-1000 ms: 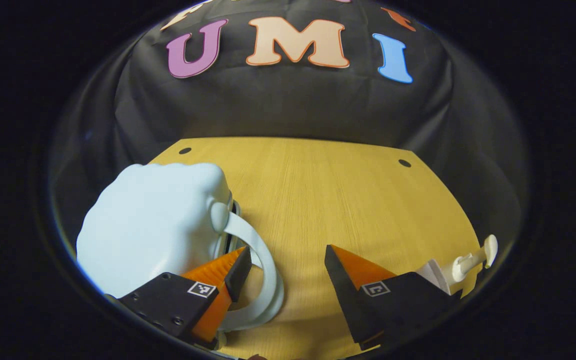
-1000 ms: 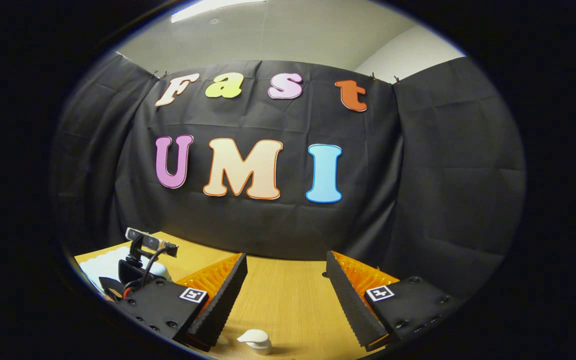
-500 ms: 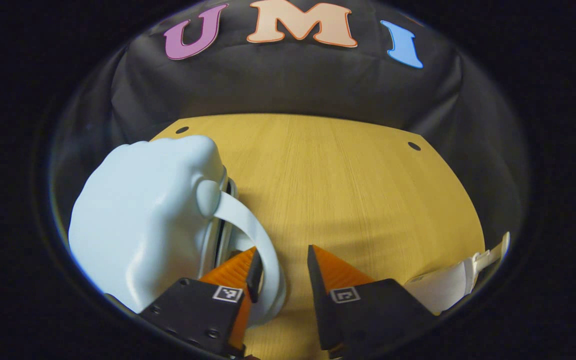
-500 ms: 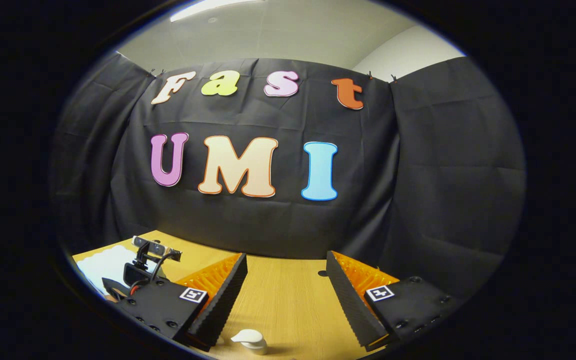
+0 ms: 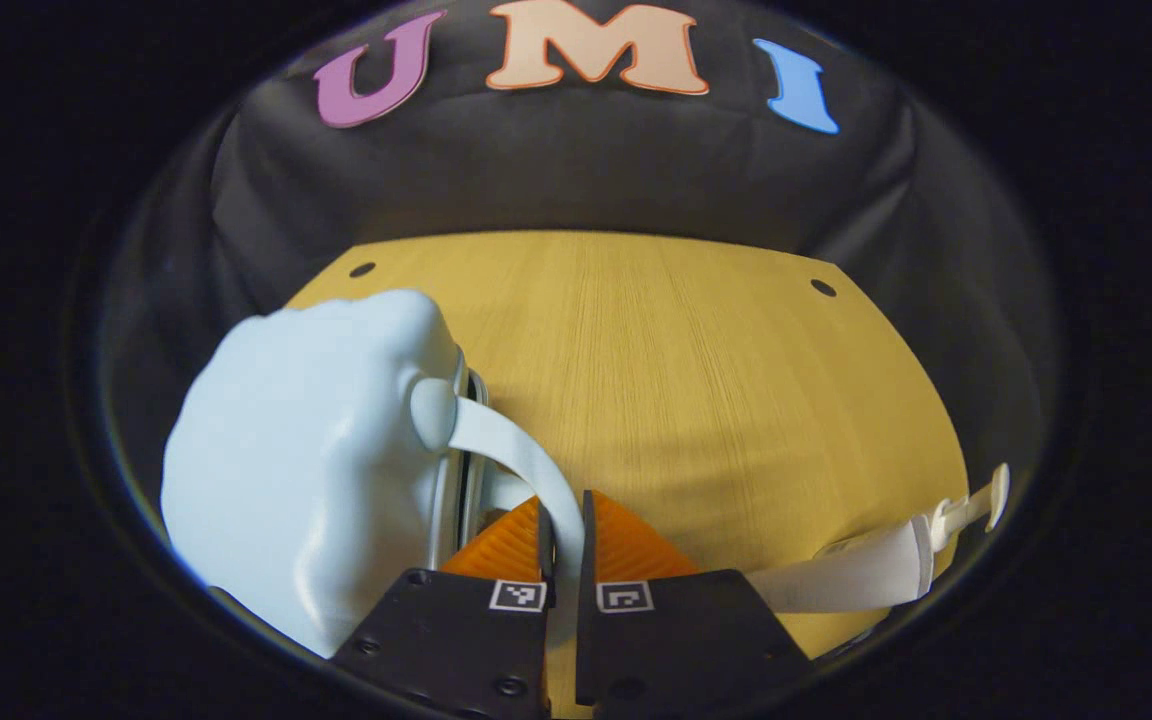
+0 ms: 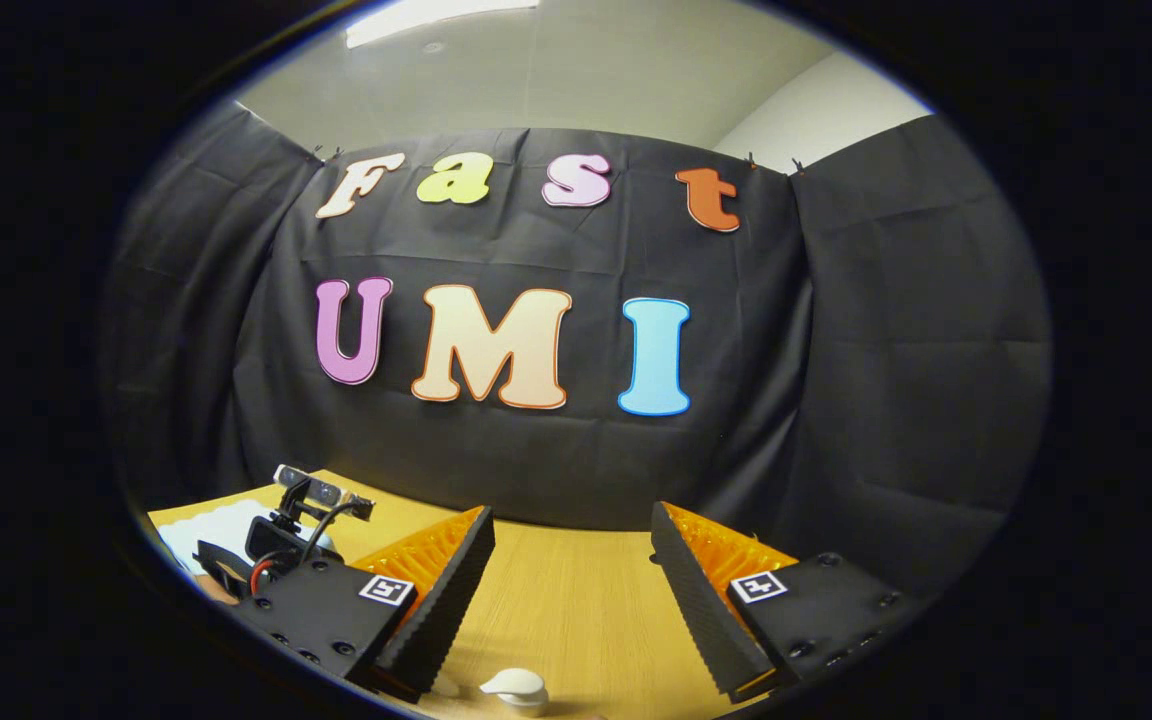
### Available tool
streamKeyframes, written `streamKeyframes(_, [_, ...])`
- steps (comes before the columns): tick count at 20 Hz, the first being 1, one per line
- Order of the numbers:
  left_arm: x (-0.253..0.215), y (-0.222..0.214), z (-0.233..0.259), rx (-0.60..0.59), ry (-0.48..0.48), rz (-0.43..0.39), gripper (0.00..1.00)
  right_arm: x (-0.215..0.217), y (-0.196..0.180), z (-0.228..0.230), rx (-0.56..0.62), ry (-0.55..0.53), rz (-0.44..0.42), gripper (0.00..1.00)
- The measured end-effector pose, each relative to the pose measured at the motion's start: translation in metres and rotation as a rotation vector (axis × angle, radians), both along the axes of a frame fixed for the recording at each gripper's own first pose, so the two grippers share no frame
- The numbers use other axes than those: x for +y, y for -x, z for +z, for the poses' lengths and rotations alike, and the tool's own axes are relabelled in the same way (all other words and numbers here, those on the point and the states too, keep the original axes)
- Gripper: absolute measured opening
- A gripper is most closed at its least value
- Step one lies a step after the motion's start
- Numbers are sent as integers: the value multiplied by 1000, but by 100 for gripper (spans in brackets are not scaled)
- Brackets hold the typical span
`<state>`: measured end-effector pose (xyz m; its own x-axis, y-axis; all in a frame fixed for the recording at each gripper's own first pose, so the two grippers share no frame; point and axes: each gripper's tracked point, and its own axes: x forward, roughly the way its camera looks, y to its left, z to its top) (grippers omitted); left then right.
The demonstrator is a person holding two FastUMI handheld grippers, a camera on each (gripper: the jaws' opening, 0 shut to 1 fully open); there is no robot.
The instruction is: First open the suitcase, pack the skin care products into it, and then close the suitcase.
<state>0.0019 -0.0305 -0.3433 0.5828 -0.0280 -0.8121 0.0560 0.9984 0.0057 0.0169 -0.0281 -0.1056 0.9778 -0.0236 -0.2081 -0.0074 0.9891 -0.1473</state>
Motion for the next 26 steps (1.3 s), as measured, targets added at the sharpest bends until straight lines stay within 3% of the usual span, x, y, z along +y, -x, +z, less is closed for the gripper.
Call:
streamKeyframes(4, [2,3,28,-7,70,-19,1,7,-1,1,-2,-17,12,99])
streamKeyframes(12, [27,-8,94,-115,94,-24,0,37,-2,6,-26,-60,59,99])
streamKeyframes(21, [104,-26,173,-277,47,-25,0,84,-4,9,-34,-103,96,99])
streamKeyframes(26, [157,-27,197,-295,39,-9,0,120,-7,11,-40,-125,106,98])
